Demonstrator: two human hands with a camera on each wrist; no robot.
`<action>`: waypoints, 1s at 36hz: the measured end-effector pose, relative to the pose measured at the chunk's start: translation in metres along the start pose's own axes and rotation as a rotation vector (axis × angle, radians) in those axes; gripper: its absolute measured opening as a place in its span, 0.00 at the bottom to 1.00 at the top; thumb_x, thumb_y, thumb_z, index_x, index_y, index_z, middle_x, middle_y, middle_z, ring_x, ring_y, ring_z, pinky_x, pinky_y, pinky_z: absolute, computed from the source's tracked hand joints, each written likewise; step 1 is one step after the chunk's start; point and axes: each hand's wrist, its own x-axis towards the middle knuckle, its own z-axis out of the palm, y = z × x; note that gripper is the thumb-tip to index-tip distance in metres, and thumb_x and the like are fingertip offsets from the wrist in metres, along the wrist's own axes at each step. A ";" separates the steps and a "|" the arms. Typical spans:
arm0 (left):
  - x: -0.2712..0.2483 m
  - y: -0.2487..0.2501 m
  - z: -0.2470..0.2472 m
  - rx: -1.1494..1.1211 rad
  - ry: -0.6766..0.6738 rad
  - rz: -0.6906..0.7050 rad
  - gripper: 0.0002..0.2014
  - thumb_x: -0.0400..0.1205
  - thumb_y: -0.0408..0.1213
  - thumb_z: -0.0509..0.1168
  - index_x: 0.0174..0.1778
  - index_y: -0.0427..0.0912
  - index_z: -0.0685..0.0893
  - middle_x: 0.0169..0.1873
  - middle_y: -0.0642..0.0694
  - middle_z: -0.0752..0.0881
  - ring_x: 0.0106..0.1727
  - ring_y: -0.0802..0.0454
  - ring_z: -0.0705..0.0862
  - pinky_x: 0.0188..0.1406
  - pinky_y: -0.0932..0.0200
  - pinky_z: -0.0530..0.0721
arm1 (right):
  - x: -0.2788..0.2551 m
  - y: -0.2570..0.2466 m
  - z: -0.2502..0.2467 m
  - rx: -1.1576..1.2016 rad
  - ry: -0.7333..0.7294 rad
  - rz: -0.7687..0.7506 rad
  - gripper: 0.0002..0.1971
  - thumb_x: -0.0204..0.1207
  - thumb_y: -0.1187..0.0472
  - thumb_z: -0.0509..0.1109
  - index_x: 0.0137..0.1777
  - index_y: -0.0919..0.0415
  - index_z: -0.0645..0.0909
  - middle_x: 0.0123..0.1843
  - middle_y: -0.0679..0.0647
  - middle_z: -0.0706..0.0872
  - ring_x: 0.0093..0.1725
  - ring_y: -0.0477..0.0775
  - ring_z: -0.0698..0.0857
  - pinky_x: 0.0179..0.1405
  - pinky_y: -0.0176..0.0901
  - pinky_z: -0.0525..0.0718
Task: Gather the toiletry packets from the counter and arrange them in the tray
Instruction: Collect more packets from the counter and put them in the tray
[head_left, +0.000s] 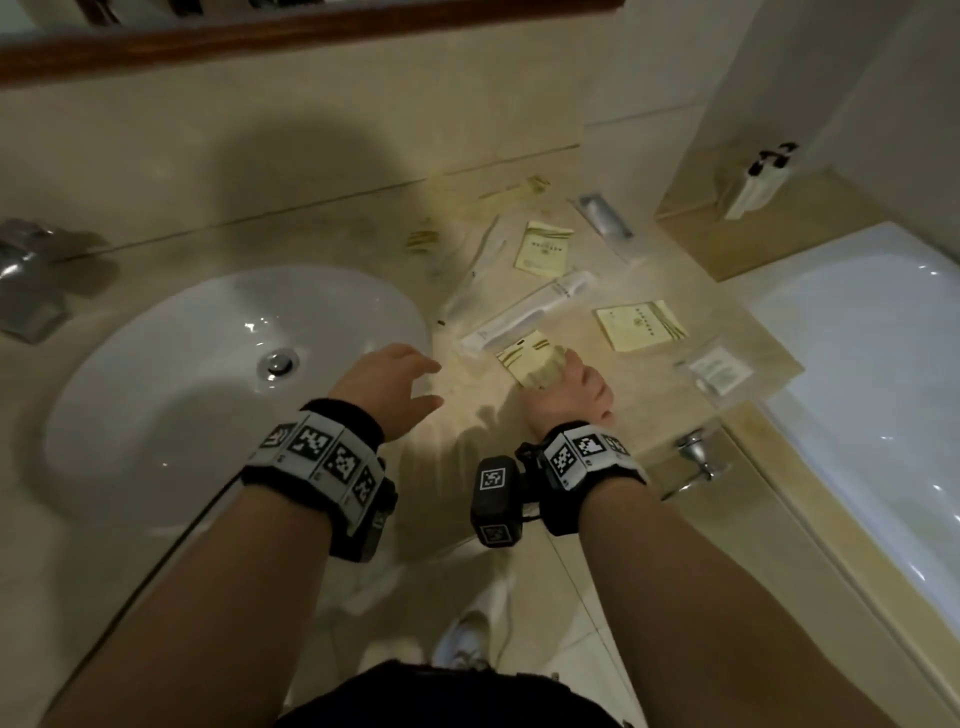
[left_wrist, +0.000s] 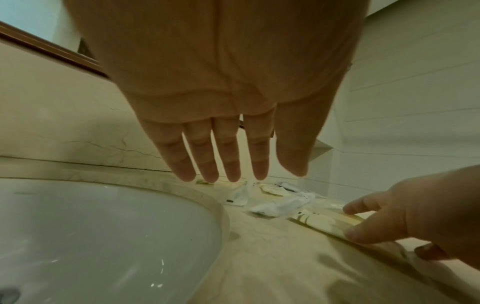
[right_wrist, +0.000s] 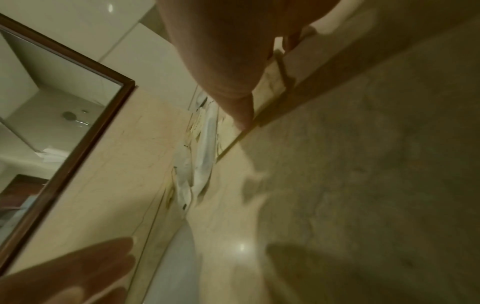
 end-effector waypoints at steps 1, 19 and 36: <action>0.001 0.001 0.001 0.003 -0.001 -0.002 0.24 0.81 0.47 0.63 0.73 0.46 0.74 0.73 0.46 0.73 0.74 0.48 0.72 0.76 0.54 0.68 | 0.002 0.001 -0.001 -0.015 0.018 0.002 0.34 0.76 0.48 0.65 0.80 0.46 0.56 0.81 0.56 0.59 0.79 0.60 0.57 0.75 0.57 0.58; -0.006 -0.013 -0.011 -0.263 0.135 -0.083 0.31 0.82 0.45 0.63 0.80 0.44 0.61 0.73 0.44 0.73 0.73 0.48 0.73 0.74 0.53 0.70 | -0.005 -0.053 -0.046 0.303 -0.053 -0.489 0.13 0.79 0.66 0.64 0.61 0.57 0.83 0.57 0.47 0.81 0.57 0.47 0.79 0.57 0.36 0.75; -0.136 -0.163 -0.056 -0.405 0.433 -0.337 0.08 0.81 0.36 0.63 0.53 0.38 0.82 0.42 0.46 0.81 0.48 0.45 0.81 0.47 0.57 0.76 | -0.120 -0.175 0.075 0.222 -0.553 -0.810 0.04 0.77 0.60 0.69 0.49 0.51 0.83 0.43 0.43 0.84 0.43 0.41 0.82 0.44 0.30 0.79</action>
